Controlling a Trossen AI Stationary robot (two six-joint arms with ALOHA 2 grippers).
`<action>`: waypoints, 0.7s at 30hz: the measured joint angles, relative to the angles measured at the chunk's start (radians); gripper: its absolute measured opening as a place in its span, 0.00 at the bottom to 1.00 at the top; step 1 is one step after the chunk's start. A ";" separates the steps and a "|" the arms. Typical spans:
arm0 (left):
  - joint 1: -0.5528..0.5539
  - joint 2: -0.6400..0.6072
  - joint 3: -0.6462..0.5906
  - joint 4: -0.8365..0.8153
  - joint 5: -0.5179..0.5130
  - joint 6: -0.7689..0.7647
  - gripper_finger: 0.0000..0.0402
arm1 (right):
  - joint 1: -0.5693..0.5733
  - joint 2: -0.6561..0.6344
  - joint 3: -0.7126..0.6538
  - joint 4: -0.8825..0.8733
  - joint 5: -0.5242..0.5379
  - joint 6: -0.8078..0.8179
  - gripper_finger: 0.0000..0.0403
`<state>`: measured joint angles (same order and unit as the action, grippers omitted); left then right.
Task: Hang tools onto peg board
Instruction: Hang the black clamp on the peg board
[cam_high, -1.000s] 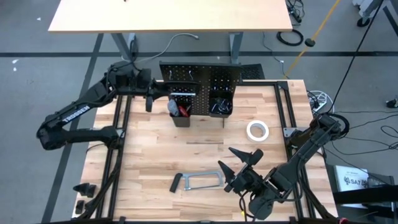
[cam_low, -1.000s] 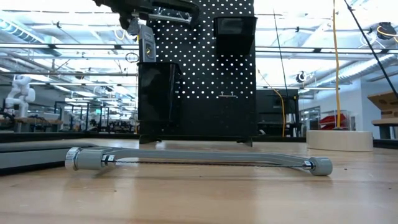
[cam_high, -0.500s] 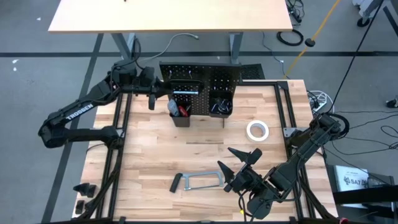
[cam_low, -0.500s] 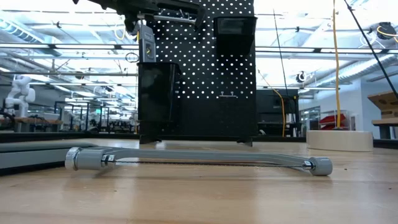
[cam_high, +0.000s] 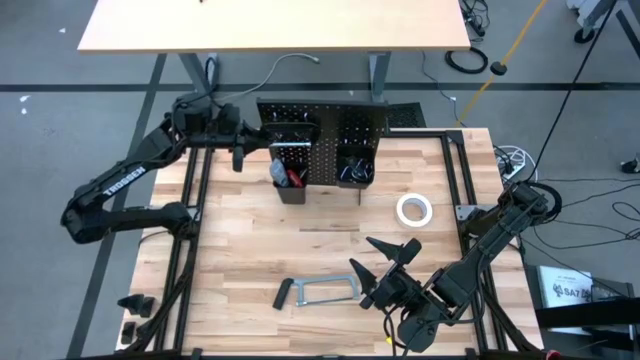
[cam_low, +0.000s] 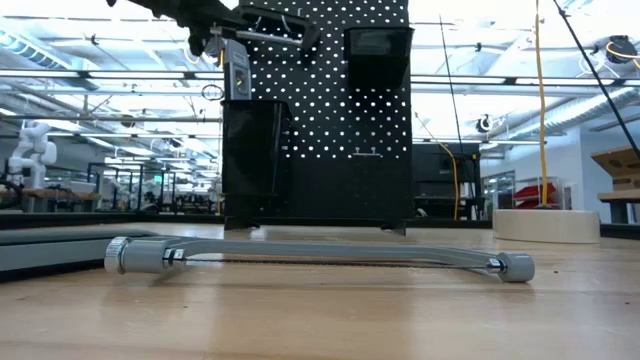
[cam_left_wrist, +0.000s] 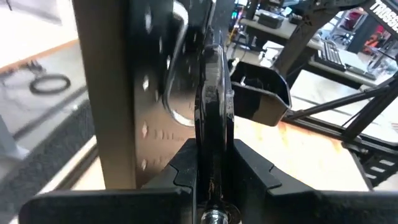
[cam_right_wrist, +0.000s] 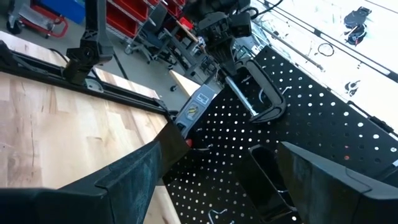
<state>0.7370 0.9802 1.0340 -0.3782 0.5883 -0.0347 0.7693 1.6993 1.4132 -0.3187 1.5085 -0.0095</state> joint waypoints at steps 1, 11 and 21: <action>0.006 0.005 0.000 -0.003 0.009 -0.010 0.15 | 0.000 0.000 0.000 0.000 0.000 0.003 0.78; 0.020 0.047 0.001 0.012 0.066 -0.029 0.15 | 0.000 0.000 0.001 0.002 -0.019 0.002 0.78; 0.020 0.073 0.004 0.014 0.074 -0.039 0.15 | 0.000 0.000 0.001 0.003 -0.019 0.001 0.78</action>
<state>0.7574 1.0536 1.0378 -0.3645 0.6621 -0.0736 0.7692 1.6989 1.4143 -0.3152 1.4895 -0.0082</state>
